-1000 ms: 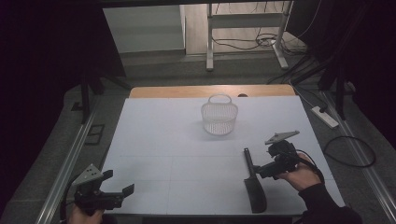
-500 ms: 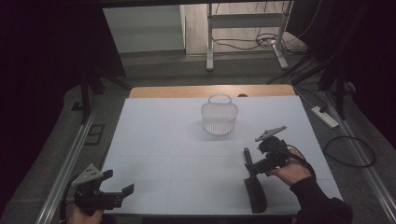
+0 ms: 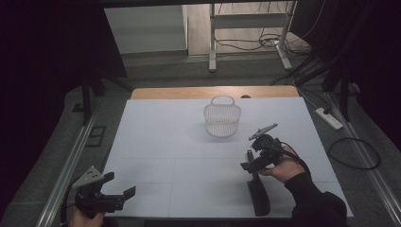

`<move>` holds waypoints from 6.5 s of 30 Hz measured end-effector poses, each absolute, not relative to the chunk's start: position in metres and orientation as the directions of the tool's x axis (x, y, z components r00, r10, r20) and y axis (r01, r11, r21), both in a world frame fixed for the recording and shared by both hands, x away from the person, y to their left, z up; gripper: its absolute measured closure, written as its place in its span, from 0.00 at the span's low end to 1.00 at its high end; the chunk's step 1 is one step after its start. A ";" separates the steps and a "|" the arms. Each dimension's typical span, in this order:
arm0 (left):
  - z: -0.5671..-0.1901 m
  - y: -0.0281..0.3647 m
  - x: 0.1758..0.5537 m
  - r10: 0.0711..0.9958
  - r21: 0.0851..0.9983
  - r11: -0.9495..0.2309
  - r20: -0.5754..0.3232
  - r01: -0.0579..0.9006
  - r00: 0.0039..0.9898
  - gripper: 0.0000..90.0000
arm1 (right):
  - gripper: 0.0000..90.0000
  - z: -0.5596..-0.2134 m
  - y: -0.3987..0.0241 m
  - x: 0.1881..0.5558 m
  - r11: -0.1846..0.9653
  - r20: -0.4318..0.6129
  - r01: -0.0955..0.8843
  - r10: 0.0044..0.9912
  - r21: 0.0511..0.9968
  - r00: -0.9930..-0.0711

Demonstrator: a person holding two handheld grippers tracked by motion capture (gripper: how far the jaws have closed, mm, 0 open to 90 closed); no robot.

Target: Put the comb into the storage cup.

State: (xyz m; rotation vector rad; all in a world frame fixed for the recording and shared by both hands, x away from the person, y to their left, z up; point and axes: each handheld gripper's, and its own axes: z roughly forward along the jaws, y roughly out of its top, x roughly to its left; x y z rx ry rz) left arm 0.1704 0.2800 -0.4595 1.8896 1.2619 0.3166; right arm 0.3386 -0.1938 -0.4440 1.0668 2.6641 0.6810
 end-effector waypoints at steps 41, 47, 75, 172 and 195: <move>-0.460 0.279 0.171 0.858 0.740 -0.170 -0.215 0.651 0.467 0.01 | 0.99 -0.460 -0.180 0.374 0.695 -0.014 0.549 0.625 0.465 -0.781; -0.459 0.278 0.170 0.857 0.740 -0.174 -0.211 0.650 0.469 0.01 | 0.99 -0.473 -0.181 0.376 0.696 0.004 0.560 0.626 0.450 -0.780; -0.460 0.278 0.171 0.855 0.738 -0.177 -0.213 0.652 0.473 0.01 | 0.99 -0.494 -0.187 0.394 0.706 -0.032 0.590 0.651 0.393 -0.758; -0.459 0.275 0.172 0.854 0.734 -0.197 -0.197 0.650 0.481 0.02 | 0.83 -0.478 -0.280 0.287 0.641 0.000 0.653 0.713 0.402 -0.701; -0.460 0.275 0.174 0.852 0.718 -0.204 -0.206 0.666 0.482 0.02 | 0.02 -0.449 -0.274 0.282 0.569 -0.050 0.593 0.744 0.569 -0.666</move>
